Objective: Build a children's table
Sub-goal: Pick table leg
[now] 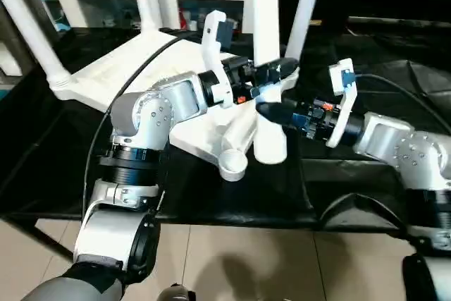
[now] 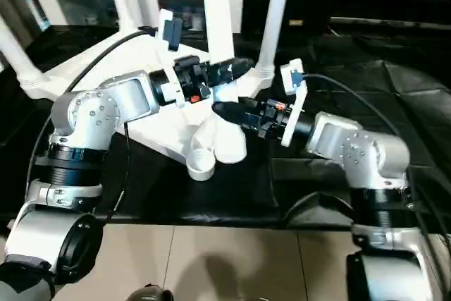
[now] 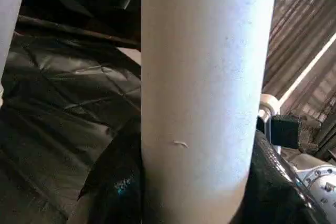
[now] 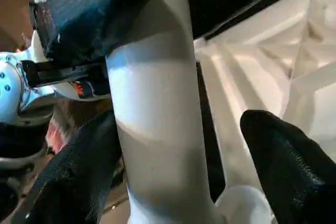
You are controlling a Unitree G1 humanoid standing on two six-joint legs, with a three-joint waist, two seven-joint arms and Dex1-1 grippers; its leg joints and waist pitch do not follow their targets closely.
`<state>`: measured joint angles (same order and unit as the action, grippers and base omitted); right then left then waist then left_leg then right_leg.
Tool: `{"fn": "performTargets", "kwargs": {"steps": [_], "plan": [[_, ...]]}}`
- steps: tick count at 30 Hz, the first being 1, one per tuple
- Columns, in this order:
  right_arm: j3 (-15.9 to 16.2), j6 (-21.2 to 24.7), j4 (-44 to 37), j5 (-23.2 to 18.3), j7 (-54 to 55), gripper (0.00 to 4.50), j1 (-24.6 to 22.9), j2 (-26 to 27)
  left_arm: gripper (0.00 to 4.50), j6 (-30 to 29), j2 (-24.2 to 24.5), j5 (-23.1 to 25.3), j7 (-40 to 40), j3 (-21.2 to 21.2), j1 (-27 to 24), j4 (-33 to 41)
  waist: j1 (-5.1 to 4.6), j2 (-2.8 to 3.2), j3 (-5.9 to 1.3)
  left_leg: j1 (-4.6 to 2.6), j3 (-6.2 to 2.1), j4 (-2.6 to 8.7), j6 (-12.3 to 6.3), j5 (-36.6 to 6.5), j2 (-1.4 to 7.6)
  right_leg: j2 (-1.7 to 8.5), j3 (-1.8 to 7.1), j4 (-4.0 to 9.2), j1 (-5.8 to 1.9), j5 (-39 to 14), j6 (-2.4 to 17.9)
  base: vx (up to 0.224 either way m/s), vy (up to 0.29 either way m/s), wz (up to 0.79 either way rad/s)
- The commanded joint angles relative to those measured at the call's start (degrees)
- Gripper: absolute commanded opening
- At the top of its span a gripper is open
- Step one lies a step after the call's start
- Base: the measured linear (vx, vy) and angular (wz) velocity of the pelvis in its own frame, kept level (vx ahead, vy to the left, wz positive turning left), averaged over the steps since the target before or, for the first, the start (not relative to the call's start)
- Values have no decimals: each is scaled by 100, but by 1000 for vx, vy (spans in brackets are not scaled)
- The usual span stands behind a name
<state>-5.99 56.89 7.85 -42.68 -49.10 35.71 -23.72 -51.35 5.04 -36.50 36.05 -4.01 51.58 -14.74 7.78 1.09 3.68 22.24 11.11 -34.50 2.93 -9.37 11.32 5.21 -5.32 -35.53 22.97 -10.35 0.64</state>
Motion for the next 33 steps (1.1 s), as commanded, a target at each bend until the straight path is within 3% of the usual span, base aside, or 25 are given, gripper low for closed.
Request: {"fn": "performTargets", "kwargs": {"steps": [1,2,6,7,9,13,16,17,23,27,31,32,33], "plan": [[195,26,-30,117,10,379,1,-88,193,-70,-21,-182,130,80,42,250,26,-99,-493,-94,-93,324,-124,-600,164,346,280,413,-332,-981,1043,0,0,0],[245,-3,-53,147,-18,353,-15,-102,193,-83,-16,-183,152,88,34,270,47,-111,-493,-95,-89,325,-114,-590,161,345,283,410,-330,-937,1043,0,0,0],[340,-43,-81,210,-27,342,-37,-109,193,-47,-29,-127,168,83,65,223,65,-101,-492,-90,-94,329,-87,-629,164,351,283,411,-334,-927,1029,0,0,0],[347,-39,-87,220,-29,322,-40,-111,193,-31,-33,-109,163,81,73,207,66,-104,-493,-89,-93,329,-81,-630,162,350,284,411,-335,-929,1025,0,0,0],[501,-143,-273,347,-106,318,-137,-194,193,223,-73,113,-83,47,126,46,79,-80,-489,-94,-99,330,-51,-669,167,354,284,423,-330,-985,984,0,0,0],[669,-248,-495,478,-53,318,-242,-233,193,495,-75,384,-330,107,143,-32,84,-99,-498,-86,-113,343,-33,-666,174,350,279,424,-341,-976,875,0,0,0],[832,-322,-663,638,237,318,-291,-68,193,624,-154,512,-633,68,151,7,69,-90,-496,-83,-113,341,-8,-657,169,349,279,420,-335,-927,911,0,0,0],[877,-326,-607,788,635,289,-259,180,193,709,-229,608,-847,51,140,76,54,-82,-494,-80,-112,343,-10,-671,168,350,282,423,-331,-920,933,0,0,0],[687,-462,-567,832,1113,248,-282,626,193,852,-205,897,-951,308,-12,301,45,-49,-506,-97,-117,351,20,-701,175,347,280,420,-319,-884,941,0,0,0],[637,-558,-643,822,1156,242,-342,713,192,869,-227,905,-1014,296,-37,346,46,-12,-515,-101,-114,347,27,-674,180,337,285,384,-316,-551,1025,0,0,0],[699,-858,-801,758,694,240,-549,647,192,993,-215,805,-715,300,-130,427,49,-21,-507,-88,-113,349,5,-762,169,351,280,403,-337,-605,1025,0,0,0],[713,-902,-839,736,588,240,-595,615,227,969,-207,755,-640,285,-150,442,46,-24,-503,-86,-112,353,1,-774,172,350,280,409,-341,-628,1018,0,0,0],[731,-917,-896,666,388,240,-660,547,227,745,-199,478,-441,175,-166,476,47,-22,-505,-88,-113,352,1,-784,171,350,280,410,-341,-663,1006,0,0,0]]}}
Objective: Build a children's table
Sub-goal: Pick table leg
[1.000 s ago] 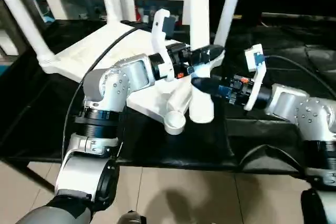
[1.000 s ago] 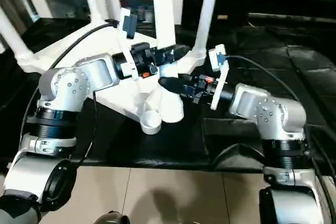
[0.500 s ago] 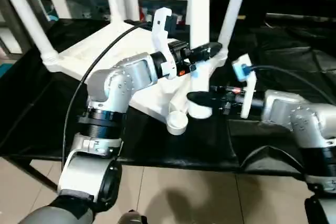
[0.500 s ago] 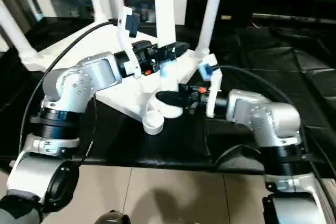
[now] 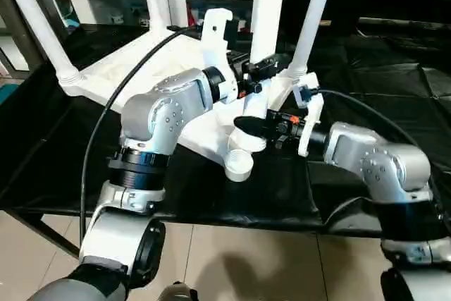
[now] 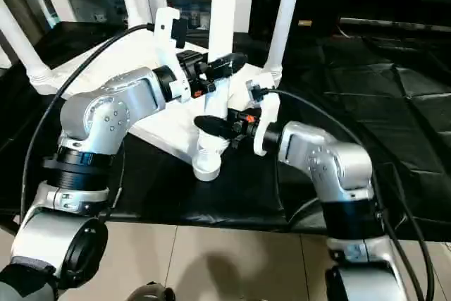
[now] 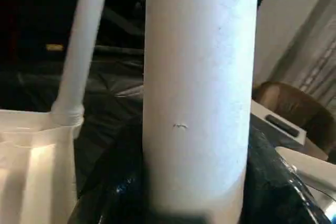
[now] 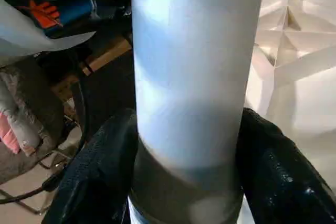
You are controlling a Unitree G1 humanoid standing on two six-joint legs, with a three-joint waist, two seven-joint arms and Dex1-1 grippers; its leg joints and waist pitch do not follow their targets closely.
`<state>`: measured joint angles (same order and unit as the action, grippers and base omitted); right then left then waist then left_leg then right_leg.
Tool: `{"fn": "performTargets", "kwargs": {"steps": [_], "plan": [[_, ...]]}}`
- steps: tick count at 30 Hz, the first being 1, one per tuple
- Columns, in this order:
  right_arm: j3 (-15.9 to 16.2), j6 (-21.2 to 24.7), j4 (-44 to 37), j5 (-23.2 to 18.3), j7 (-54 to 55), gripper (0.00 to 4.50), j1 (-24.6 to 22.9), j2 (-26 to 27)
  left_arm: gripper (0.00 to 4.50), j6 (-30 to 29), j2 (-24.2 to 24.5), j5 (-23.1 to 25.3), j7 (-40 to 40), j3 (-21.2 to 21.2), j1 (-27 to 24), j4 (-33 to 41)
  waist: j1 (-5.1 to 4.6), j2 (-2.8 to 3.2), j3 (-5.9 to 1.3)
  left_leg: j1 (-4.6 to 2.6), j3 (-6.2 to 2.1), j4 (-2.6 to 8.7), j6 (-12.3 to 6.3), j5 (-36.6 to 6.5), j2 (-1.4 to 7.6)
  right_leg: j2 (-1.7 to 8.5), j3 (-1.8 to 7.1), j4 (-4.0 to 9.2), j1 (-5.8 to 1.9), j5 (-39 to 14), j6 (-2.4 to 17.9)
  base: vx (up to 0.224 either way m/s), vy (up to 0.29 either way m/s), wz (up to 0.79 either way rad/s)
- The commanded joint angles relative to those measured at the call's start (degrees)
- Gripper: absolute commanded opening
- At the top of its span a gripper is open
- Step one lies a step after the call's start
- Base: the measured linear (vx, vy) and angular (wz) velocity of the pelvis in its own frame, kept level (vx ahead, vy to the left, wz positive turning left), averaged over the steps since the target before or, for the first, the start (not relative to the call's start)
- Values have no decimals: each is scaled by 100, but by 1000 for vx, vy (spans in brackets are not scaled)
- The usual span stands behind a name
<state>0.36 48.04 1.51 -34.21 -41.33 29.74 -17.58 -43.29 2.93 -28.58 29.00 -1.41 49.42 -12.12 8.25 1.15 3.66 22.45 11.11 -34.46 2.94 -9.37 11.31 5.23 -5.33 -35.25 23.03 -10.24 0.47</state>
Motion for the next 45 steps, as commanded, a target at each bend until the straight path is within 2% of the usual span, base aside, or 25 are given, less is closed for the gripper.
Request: {"fn": "performTargets", "kwargs": {"steps": [1,2,3,5,7,8,10,12,15,16,17,20,23,27,28,31,34,35,37,38,40,42,43,44,45], "plan": [[119,-49,-333,-271,-640,239,-145,-153,262,-351,22,-670,518,-227,30,256,-2,-39,-506,-110,-94,332,-1,-807,155,343,279,365,-357,-669,1053,0,0,0],[160,-29,-431,-378,-959,236,-258,-310,262,-768,74,-1179,916,-411,15,289,10,-59,-499,-105,-93,330,-75,-818,146,350,274,366,-360,-743,1126,0,0,0],[162,-28,-433,-380,-966,236,-260,-315,262,-774,76,-1188,926,-414,14,289,23,-47,-498,-103,-101,334,-90,-798,160,359,273,376,-358,-760,1150,0,0,0],[282,30,-584,-477,-1447,214,-402,-606,279,-1094,274,-1576,1566,-474,-37,241,7,-55,-490,-108,-99,329,-137,-815,161,340,271,373,-347,-782,1176,0,0,0],[306,47,-615,-498,-1543,202,-428,-666,305,-1134,323,-1603,1681,-458,-49,223,7,-38,-472,-114,-100,339,-158,-877,169,334,278,399,-325,-936,1162,0,0,0],[402,5,-670,-489,-1794,199,-499,-846,306,-1256,481,-1698,2096,-343,-118,224,7,-30,-477,-126,-106,341,-131,-929,173,345,279,409,-329,-1050,1120,0,0,0],[444,-30,-684,-472,-1911,196,-531,-931,306,-1333,583,-1755,2363,-243,-171,262,13,-36,-464,-134,-103,350,-100,-990,164,339,279,437,-331,-1272,1027,0,0,0],[467,-82,-663,-443,-2019,196,-550,-1009,276,-1450,717,-1833,2603,-85,-246,398,-5,-3,-455,-134,-120,369,-44,-1088,176,348,276,447,-329,-1443,971,0,0,0],[513,-137,-631,-391,-2104,196,-551,-1080,254,-1500,820,-1820,2698,113,-320,545,-14,-7,-463,-151,-125,375,20,-1155,193,346,280,443,-317,-1386,1010,0,0,0],[539,-149,-623,-360,-2120,196,-550,-1104,254,-1475,843,-1753,2690,210,-356,594,-11,0,-463,-153,-125,375,28,-1166,192,347,279,449,-315,-1408,1005,0,0,0],[576,-172,-594,-296,-2134,196,-539,-1125,233,-1348,879,-1573,2719,384,-400,624,-16,0,-459,-156,-123,377,43,-1185,195,347,283,449,-312,-1413,1012,0,0,0],[600,-190,-594,-285,-2148,196,-543,-1145,222,-1269,885,-1486,2719,417,-405,588,-3,-20,-471,-156,-118,369,32,-1121,192,348,288,444,-318,-1371,989,0,0,0],[625,-219,-583,-264,-2175,196,-536,-1160,195,-1254,834,-1496,2628,260,-364,460,-6,-31,-468,-138,-117,367,15,-1060,184,349,284,436,-325,-1334,1003,0,0,0],[735,-746,-342,183,-2010,196,-474,-1101,189,-1074,802,-1441,2458,132,-327,351,0,-37,-482,-127,-114,350,-14,-953,181,354,285,424,-325,-1249,998,0,0,0],[750,-826,-274,256,-1946,252,-454,-1070,188,-1019,797,-1419,2413,122,-329,349,-13,-39,-481,-121,-113,350,-16,-947,176,347,281,423,-326,-1224,1016,0,0,0],[476,-1094,72,462,-1151,272,-274,-648,188,-606,693,-1167,2000,38,-325,335,-46,-48,-476,-109,-118,352,3,-972,168,340,273,428,-326,-1250,1002,0,0,0],[325,-1536,221,807,-321,309,-162,-278,188,-100,579,-743,1579,67,-333,414,-59,-35,-488,-146,-118,358,75,-930,185,341,283,419,-300,-1236,951,0,0,0],[190,-1658,331,853,70,314,-103,-41,188,179,497,-500,1308,81,-319,424,-71,-17,-485,-144,-116,365,99,-950,183,341,284,417,-290,-1191,966,0,0,0],[148,-1734,372,864,176,314,-86,46,188,308,452,-399,1163,79,-312,413,-69,-26,-488,-142,-115,367,94,-948,182,336,283,412,-304,-1120,967,0,0,0],[62,-1777,436,842,455,314,-52,269,187,520,353,-154,752,88,-328,453,-57,-5,-497,-159,-120,367,84,-955,199,340,291,405,-293,-1033,972,0,0,0],[22,-1848,500,858,662,314,-27,439,186,659,273,9,419,91,-348,496,-59,8,-506,-151,-122,368,81,-939,200,338,285,382,-298,-878,1005,0,0,0],[115,-1898,551,939,846,314,-29,681,186,689,209,262,91,249,-445,756,-61,-25,-514,-131,-125,371,50,-818,205,332,290,343,-319,-639,1034,0,0,0],[115,-1898,551,939,846,314,-29,681,186,689,209,262,91,249,-445,756,-65,-16,-512,-125,-127,373,36,-789,205,338,287,340,-320,-608,1041,0,0,0],[217,-1946,556,996,857,288,-53,765,186,697,194,386,-9,333,-495,890,-69,-36,-510,-122,-114,365,19,-779,192,339,290,347,-322,-615,1033,0,0,0],[246,-1971,548,1013,865,281,-66,794,185,700,179,422,-64,341,-501,916,-67,-31,-504,-112,-107,360,2,-762,185,339,297,349,-323,-623,1033,0,0,0]]}}
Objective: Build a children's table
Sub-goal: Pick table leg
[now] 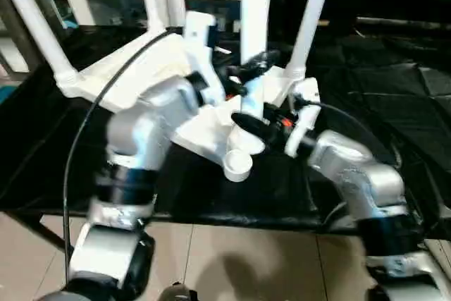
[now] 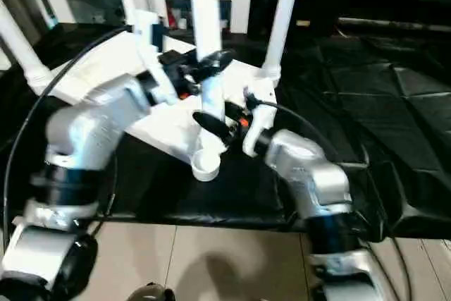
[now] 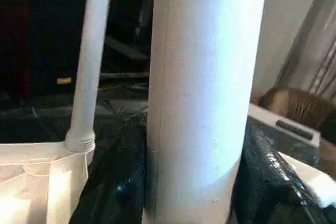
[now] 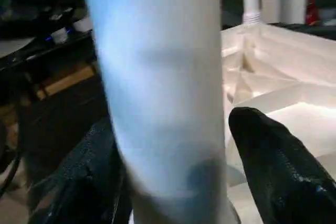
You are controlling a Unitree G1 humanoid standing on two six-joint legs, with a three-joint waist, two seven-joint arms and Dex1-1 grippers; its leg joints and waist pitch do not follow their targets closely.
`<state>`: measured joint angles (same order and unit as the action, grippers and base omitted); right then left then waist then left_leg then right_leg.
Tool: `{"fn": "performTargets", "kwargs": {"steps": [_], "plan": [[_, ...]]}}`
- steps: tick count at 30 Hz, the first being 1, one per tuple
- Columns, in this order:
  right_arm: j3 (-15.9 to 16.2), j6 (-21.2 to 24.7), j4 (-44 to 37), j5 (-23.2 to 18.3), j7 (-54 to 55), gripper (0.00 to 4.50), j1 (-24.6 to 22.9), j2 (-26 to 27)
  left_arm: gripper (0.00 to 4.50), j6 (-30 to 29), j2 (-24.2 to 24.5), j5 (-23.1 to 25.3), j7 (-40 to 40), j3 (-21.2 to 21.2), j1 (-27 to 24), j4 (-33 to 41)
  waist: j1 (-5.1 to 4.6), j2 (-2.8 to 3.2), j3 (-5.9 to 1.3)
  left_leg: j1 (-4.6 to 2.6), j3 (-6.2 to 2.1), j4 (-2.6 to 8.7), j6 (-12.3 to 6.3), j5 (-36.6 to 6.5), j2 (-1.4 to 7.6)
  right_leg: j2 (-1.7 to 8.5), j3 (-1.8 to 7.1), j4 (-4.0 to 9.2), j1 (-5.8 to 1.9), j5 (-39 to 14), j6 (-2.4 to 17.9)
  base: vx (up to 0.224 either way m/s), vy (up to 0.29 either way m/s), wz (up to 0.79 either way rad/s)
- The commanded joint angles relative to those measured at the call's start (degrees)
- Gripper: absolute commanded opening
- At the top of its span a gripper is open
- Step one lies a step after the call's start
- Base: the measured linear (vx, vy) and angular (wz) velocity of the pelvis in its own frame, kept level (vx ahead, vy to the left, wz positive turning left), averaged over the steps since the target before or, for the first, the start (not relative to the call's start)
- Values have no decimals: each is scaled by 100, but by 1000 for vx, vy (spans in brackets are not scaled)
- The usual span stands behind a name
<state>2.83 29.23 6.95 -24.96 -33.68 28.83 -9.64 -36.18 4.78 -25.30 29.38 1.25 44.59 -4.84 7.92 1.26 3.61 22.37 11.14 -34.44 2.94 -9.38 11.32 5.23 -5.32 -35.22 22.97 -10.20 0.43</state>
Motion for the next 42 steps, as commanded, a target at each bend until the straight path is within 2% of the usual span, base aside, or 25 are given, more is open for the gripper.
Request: {"fn": "performTargets", "kwargs": {"steps": [1,5,7,10,13,14,15,16,17,19,20,22,24,25,26,31,32,34,36,42], "plan": [[15,-96,2,85,104,281,19,30,185,2,-19,106,-118,78,-19,193,-40,-67,-493,-104,-105,362,-15,-759,183,338,297,359,-317,-655,1029,0,0,0],[77,-89,-71,77,-9,235,-3,16,185,147,71,304,-131,169,-10,104,-39,-42,-480,-118,-112,372,22,-916,177,330,295,399,-304,-1031,867,0,0,0],[95,-44,-187,17,-162,231,-40,-63,185,251,108,415,-187,210,-14,57,-45,-32,-478,-129,-115,377,47,-980,182,325,293,408,-294,-1088,823,0,0,0],[108,-29,-225,-20,-275,202,-59,-108,185,274,100,434,-231,196,-8,36,-44,-37,-480,-125,-113,374,57,-955,181,330,298,403,-295,-1041,846,0,0,0],[183,151,-471,-249,-868,195,-184,-370,185,400,121,513,-276,169,32,-79,-17,-37,-487,-127,-113,364,9,-894,184,320,300,389,-301,-885,888,0,0,0],[183,151,-471,-249,-868,192,-184,-370,241,400,121,513,-276,169,32,-79,-5,-53,-490,-118,-111,360,-22,-852,186,325,300,378,-310,-814,905,0,0,0],[189,221,-541,-342,-1038,192,-214,-456,255,308,82,294,-90,95,50,-105,-7,-52,-497,-109,-113,356,-31,-819,183,329,298,368,-313,-773,922,0,0,0],[216,428,-694,-555,-1456,191,-262,-699,255,38,72,-30,138,-26,95,-106,-1,-79,-496,-98,-104,343,-106,-809,166,326,293,369,-345,-737,971,0,0,0],[216,428,-694,-555,-1456,191,-262,-699,261,38,72,-30,138,-26,95,-106,2,-81,-494,-92,-101,337,-139,-779,164,323,295,359,-350,-701,982,0,0,0],[173,766,-869,-960,-2207,191,-288,-1167,286,-621,76,-763,623,-306,212,-221,13,-99,-494,-100,-83,314,-225,-752,149,328,287,360,-344,-769,1098,0,0,0],[173,766,-869,-960,-2207,191,-288,-1167,296,-621,76,-763,623,-306,212,-221,24,-92,-489,-97,-88,312,-248,-752,153,331,288,361,-339,-817,1114,0,0,0],[149,928,-898,-1119,-2596,191,-271,-1426,300,-968,138,-1179,1013,-400,261,-315,20,-93,-481,-96,-86,311,-263,-794,156,332,283,381,-325,-1006,1117,0,0,0],[199,1004,-871,-1156,-2896,191,-246,-1640,300,-1200,257,-1407,1414,-355,283,-395,27,-90,-480,-106,-91,313,-261,-814,157,330,281,396,-321,-1120,1095,0,0,0],[208,1010,-860,-1154,-2926,190,-238,-1665,277,-1216,278,-1408,1463,-328,283,-408,32,-85,-479,-106,-94,315,-258,-811,162,329,280,400,-316,-1143,1087,0,0,0],[214,1027,-808,-1153,-3006,190,-200,-1733,277,-1218,347,-1336,1603,-191,273,-457,18,-70,-475,-113,-101,320,-222,-875,167,328,279,422,-308,-1212,1062,0,0,0],[146,1077,-754,-1212,-3028,190,-135,-1763,235,-1304,295,-1346,1534,-202,274,-512,19,-71,-484,-115,-104,323,-157,-861,177,337,279,407,-316,-1171,1081,0,0,0],[128,1107,-754,-1249,-3044,190,-123,-1773,223,-1353,274,-1394,1483,-236,278,-518,20,-91,-484,-110,-103,320,-166,-832,173,337,277,403,-324,-1152,1088,0,0,0],[115,1131,-757,-1281,-3058,190,-111,-1771,213,-1377,258,-1417,1428,-261,285,-533,25,-84,-492,-109,-102,314,-182,-786,174,340,279,397,-325,-1097,1111,0,0,0],[131,1142,-778,-1311,-3065,190,-112,-1751,191,-1393,263,-1436,1413,-280,300,-552,29,-107,-489,-103,-101,314,-197,-773,172,339,276,393,-326,-1085,1114,0,0,0],[171,1034,-786,-1162,-3005,190,-109,-1676,179,-1365,301,-1396,1458,-276,331,-573,28,-102,-489,-97,-100,314,-206,-732,169,338,277,397,-323,-1128,1061,0,0,0]]}}
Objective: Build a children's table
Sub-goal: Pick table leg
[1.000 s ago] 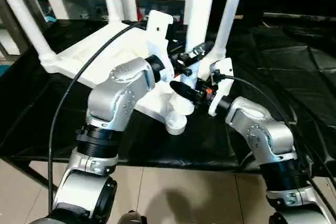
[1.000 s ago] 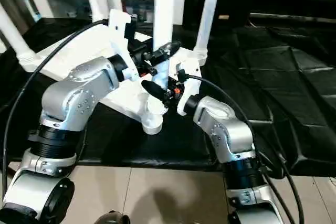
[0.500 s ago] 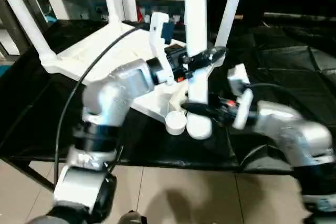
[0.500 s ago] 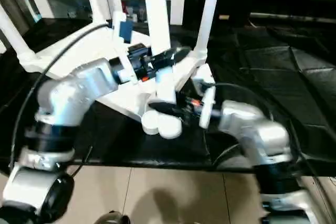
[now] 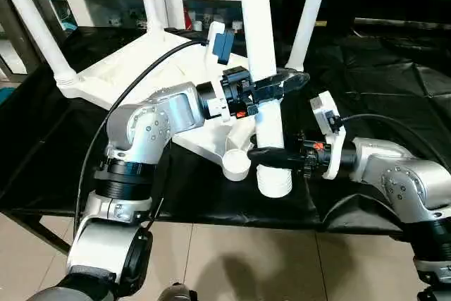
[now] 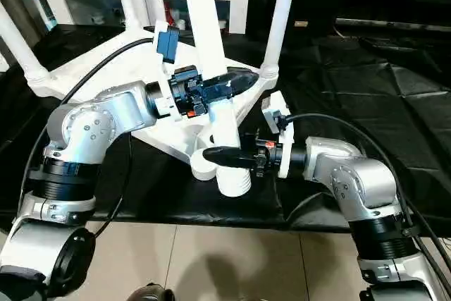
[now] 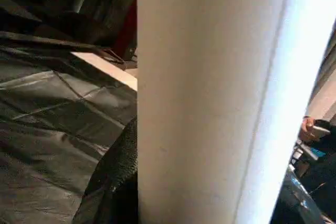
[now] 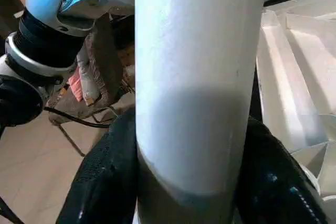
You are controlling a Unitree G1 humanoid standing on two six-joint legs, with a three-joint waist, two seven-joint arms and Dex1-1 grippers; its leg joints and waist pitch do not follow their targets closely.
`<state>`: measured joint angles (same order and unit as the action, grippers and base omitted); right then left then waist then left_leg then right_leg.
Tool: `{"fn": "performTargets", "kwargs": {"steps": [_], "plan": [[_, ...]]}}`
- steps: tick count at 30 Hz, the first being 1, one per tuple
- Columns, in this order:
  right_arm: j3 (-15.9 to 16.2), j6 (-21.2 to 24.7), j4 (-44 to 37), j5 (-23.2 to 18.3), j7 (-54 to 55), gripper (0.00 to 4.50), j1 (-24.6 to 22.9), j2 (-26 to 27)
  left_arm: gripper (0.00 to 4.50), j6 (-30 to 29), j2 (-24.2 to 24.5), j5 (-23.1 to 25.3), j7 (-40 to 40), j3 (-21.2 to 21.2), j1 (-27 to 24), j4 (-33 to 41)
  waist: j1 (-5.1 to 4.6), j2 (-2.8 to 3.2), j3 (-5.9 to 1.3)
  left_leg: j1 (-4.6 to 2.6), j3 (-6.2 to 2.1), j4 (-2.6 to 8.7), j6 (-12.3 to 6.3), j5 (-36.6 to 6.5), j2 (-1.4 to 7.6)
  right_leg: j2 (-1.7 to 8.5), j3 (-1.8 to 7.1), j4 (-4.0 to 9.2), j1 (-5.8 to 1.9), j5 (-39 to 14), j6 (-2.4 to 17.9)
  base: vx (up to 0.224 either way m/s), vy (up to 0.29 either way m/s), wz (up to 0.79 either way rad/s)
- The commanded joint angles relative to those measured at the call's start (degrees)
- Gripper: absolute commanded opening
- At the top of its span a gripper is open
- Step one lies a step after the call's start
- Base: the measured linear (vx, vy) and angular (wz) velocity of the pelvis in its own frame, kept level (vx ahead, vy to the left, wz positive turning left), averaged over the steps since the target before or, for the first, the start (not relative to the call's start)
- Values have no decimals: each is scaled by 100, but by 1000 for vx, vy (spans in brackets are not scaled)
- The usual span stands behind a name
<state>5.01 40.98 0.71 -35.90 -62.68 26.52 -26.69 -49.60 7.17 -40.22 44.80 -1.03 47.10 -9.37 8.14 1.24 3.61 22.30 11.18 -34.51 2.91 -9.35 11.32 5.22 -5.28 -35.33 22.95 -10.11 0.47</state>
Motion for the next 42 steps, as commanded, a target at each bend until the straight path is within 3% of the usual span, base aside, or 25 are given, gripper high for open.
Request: {"fn": "performTargets", "kwargs": {"steps": [1,4,6,8,9,10,14,20,26,31,32,42], "plan": [[-28,-217,-147,13,-45,190,126,50,179,9,83,137,-77,-26,86,-117,5,-98,-490,-91,-105,322,-201,-730,171,339,272,406,-323,-1140,1054,0,0,0],[-186,-67,42,-54,351,260,236,250,177,117,194,253,-6,105,135,-86,2,-85,-488,-101,-109,328,-171,-745,172,342,273,416,-311,-1194,1027,0,0,0],[-268,117,114,-214,385,262,289,308,177,117,253,274,69,174,167,-42,-22,-81,-490,-100,-112,336,-150,-777,165,329,263,412,-311,-1232,1018,0,0,0],[-222,170,99,-197,300,293,302,238,177,118,288,287,148,230,179,-8,-12,-78,-480,-120,-104,336,-126,-845,177,337,274,421,-299,-1275,1015,0,0,0],[-194,226,85,-206,198,301,326,167,177,108,323,290,231,282,192,26,-13,-116,-483,-111,-105,340,-128,-817,175,332,272,418,-313,-1253,1008,0,0,0],[-194,226,85,-206,198,306,326,167,177,108,323,290,231,282,192,26,3,-86,-483,-126,-103,336,-122,-791,186,332,281,406,-295,-1196,1007,0,0,0],[-126,417,102,-256,-86,307,416,-1,177,97,419,296,453,423,200,140,18,-108,-494,-98,-103,331,-160,-662,179,339,280,370,-322,-973,1074,0,0,0],[61,579,153,-239,-293,307,479,-185,177,101,454,291,515,476,205,205,19,-124,-489,-96,-97,323,-155,-703,178,354,281,383,-325,-1110,1082,0,0,0],[458,384,213,220,-383,307,456,-304,177,131,470,296,597,507,216,201,19,-129,-482,-99,-97,323,-108,-721,178,351,282,398,-310,-1260,1007,0,0,0],[494,304,261,283,-315,307,484,-265,177,124,459,310,613,529,210,216,17,-130,-487,-99,-97,321,-123,-716,178,351,285,388,-313,-1189,1028,0,0,0],[489,260,277,284,-299,307,487,-250,177,109,459,301,622,533,208,219,21,-105,-492,-99,-101,317,-128,-703,177,351,285,381,-315,-1158,1039,0,0,0],[465,257,308,251,-472,307,513,-232,177,98,483,323,680,586,213,202,18,-115,-494,-100,-99,315,-159,-729,177,345,281,373,-325,-1052,1118,0,0,0]]}}
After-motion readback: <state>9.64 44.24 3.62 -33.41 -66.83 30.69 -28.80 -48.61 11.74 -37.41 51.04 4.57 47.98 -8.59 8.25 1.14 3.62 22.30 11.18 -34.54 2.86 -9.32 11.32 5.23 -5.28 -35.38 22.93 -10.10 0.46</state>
